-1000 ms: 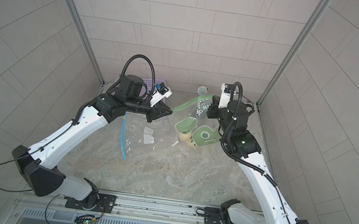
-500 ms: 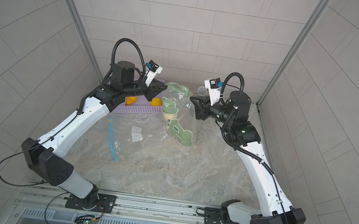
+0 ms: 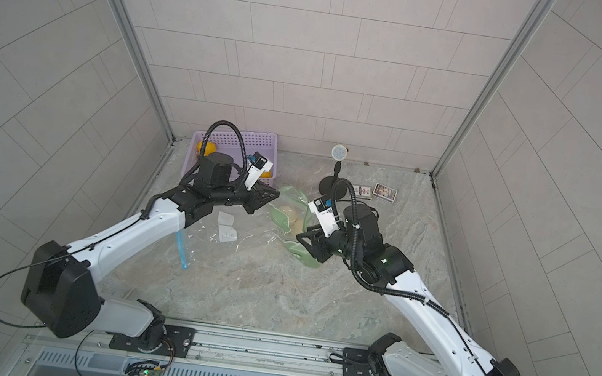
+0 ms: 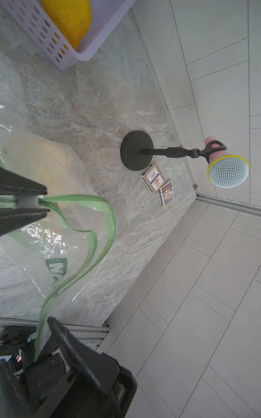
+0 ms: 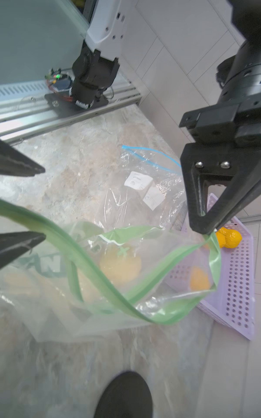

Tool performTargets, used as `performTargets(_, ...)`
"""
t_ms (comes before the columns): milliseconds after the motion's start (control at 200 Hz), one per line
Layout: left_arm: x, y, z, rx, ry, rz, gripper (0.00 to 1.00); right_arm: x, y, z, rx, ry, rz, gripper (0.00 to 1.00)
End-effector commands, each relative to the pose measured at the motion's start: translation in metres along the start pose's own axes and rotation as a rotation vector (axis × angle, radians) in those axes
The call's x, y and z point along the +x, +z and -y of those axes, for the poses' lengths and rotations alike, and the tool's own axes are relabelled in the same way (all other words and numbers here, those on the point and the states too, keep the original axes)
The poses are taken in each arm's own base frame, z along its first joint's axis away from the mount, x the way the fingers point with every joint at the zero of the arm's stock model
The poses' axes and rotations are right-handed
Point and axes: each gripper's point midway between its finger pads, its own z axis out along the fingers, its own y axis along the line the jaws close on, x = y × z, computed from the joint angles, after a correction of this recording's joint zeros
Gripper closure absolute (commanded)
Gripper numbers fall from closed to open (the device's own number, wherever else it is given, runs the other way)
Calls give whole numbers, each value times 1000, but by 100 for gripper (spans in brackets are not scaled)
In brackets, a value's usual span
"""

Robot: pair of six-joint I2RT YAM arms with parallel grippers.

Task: Open the zip-top bag and take out the pear
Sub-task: Open the zipper of the food storage bag at the center of the board.

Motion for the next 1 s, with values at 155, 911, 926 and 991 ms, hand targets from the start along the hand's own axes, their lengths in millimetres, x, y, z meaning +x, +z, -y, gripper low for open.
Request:
performTargets(155,-4,-10,14,40,50,7,89,-81,-46,13,149,26,109,40)
performTargets(911,5,-8,16,55,73,-29,89,-81,40,66,263,-117,-213,53)
performTargets(926,4,-8,16,55,74,-28,89,-82,39,67,267,-117,-211,53)
performTargets(991,5,-8,17,60,75,-32,89,-85,37,71,276,-113,-198,53)
